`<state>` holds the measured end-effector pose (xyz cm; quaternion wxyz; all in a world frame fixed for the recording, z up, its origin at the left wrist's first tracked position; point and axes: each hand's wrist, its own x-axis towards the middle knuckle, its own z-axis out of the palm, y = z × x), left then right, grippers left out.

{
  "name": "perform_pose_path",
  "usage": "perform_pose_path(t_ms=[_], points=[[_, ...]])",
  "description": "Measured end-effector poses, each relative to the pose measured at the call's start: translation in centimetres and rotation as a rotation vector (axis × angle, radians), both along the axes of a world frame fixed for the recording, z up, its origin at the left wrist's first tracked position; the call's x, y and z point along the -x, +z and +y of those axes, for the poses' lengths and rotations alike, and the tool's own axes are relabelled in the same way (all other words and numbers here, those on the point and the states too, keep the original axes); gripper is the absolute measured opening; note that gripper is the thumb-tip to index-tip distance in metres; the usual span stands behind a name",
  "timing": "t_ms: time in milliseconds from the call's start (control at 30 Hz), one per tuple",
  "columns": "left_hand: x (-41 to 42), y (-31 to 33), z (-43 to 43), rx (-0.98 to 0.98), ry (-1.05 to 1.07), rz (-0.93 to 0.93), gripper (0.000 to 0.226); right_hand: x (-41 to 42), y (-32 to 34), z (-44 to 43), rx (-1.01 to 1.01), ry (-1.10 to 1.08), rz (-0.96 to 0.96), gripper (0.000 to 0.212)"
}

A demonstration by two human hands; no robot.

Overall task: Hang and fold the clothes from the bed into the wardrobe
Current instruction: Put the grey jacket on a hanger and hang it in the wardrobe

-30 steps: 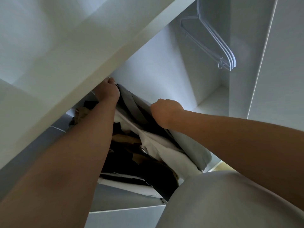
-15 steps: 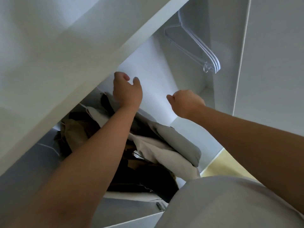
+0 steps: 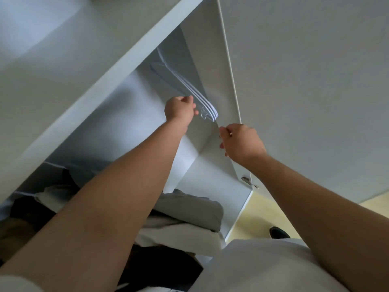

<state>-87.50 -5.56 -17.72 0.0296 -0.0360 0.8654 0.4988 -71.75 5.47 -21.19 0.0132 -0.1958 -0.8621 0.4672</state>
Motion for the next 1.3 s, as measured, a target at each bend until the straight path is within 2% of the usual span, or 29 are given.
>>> perform_pose_path(t_ms=[267,467,633,900,1133,1300], points=[[5.0,-0.9,3.5,0.014,0.129,-0.060,0.029,1.2,0.0,3.0,-0.002,0.075,-0.023,0.042],[5.7,-1.7,3.8,0.022,0.183,-0.006,0.018,2.0,0.3,4.3,-0.008,0.109,-0.019,0.040],[5.1,-1.6,3.6,-0.033,0.220,0.076,0.019,2.2,0.7,5.0,-0.028,0.125,-0.003,0.040],[3.4,0.8,3.1,-0.139,0.272,0.064,0.018,1.2,1.3,4.3,-0.051,0.140,0.038,0.039],[-0.2,1.8,1.5,-0.220,0.237,0.099,0.013,-0.7,1.3,2.3,-0.109,0.031,0.130,0.028],[-2.9,3.0,0.3,-0.303,0.188,0.089,0.021,-1.4,1.6,0.4,-0.137,-0.026,0.188,0.042]])
